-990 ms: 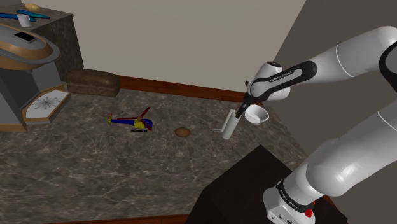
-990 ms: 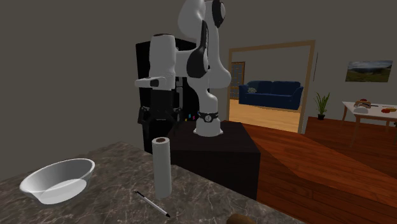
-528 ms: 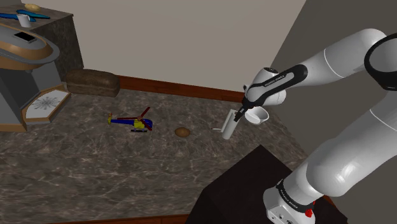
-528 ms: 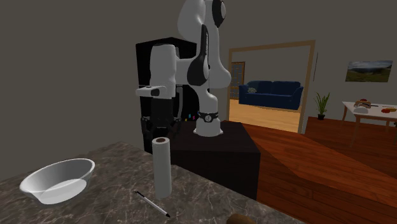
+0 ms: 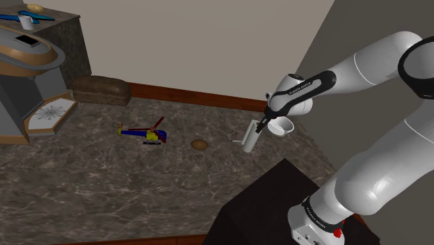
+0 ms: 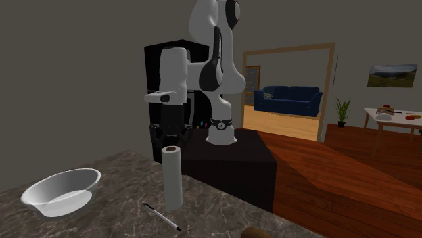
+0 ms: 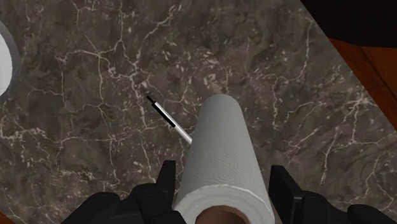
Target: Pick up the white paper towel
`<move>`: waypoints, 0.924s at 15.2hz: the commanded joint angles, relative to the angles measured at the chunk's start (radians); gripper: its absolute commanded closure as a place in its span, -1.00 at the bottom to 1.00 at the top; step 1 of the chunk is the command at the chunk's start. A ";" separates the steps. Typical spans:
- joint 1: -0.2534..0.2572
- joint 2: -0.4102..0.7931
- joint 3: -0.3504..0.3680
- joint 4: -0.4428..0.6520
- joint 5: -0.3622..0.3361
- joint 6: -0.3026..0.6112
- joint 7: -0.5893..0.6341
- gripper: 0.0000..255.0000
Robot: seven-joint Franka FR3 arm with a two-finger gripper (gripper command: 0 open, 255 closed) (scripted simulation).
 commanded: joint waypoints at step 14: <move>-0.023 -0.169 0.018 0.047 -0.089 -0.211 0.065 1.00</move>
